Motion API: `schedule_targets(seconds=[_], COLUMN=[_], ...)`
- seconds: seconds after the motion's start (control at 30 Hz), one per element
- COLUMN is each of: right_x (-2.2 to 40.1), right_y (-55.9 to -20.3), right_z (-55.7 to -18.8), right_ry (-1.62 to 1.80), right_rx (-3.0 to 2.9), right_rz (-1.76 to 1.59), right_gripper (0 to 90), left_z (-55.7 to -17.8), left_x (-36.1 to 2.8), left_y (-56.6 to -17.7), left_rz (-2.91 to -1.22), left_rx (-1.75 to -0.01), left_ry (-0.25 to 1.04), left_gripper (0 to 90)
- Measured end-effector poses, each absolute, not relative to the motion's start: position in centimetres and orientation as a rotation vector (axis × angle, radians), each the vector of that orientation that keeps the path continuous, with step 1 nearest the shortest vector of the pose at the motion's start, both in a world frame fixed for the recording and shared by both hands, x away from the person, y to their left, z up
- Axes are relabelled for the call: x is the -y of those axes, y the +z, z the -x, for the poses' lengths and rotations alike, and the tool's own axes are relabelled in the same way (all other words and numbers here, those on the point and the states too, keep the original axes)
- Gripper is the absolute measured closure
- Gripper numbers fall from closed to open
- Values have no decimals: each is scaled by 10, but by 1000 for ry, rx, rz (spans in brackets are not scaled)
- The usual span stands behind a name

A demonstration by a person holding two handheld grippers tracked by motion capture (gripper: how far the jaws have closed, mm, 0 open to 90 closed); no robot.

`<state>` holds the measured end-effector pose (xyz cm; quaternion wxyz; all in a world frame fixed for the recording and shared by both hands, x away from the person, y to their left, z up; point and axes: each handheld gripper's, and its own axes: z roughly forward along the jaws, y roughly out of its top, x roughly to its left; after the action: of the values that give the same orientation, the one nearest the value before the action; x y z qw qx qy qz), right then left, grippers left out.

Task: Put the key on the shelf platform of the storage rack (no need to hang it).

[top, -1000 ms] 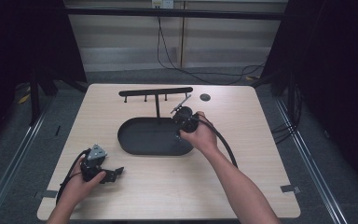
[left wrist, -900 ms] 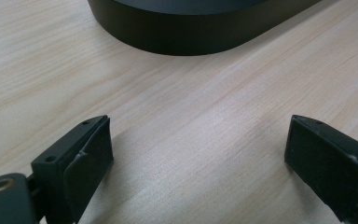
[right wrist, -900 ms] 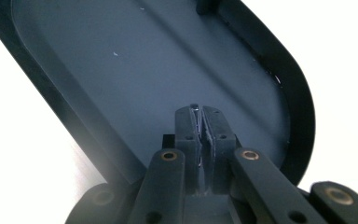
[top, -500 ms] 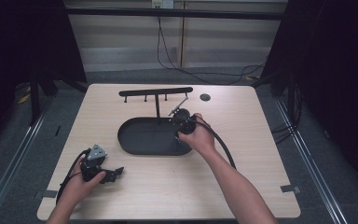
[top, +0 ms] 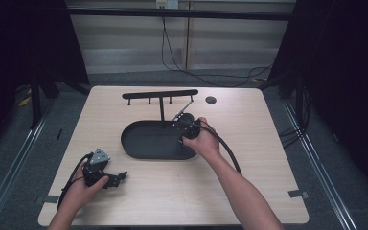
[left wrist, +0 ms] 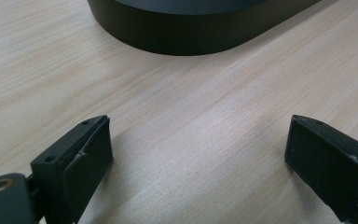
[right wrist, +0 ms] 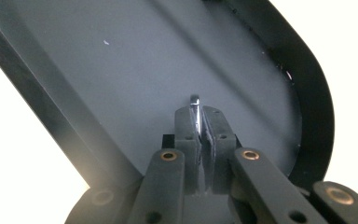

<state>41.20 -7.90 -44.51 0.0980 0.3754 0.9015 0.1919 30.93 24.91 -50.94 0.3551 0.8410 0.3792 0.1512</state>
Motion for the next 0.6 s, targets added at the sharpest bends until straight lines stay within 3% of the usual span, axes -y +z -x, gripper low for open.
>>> schedule_targets(seconds=[0.6], right_x=[81], right_y=[-459], right_z=[-415], right_ry=[544], right_rx=[-2666], right_rz=[-1119], right_gripper=[859], left_z=[-309], left_x=[-249], left_y=[-509], left_rz=[-2173], left_rx=[-979], left_ry=[390], left_gripper=[71])
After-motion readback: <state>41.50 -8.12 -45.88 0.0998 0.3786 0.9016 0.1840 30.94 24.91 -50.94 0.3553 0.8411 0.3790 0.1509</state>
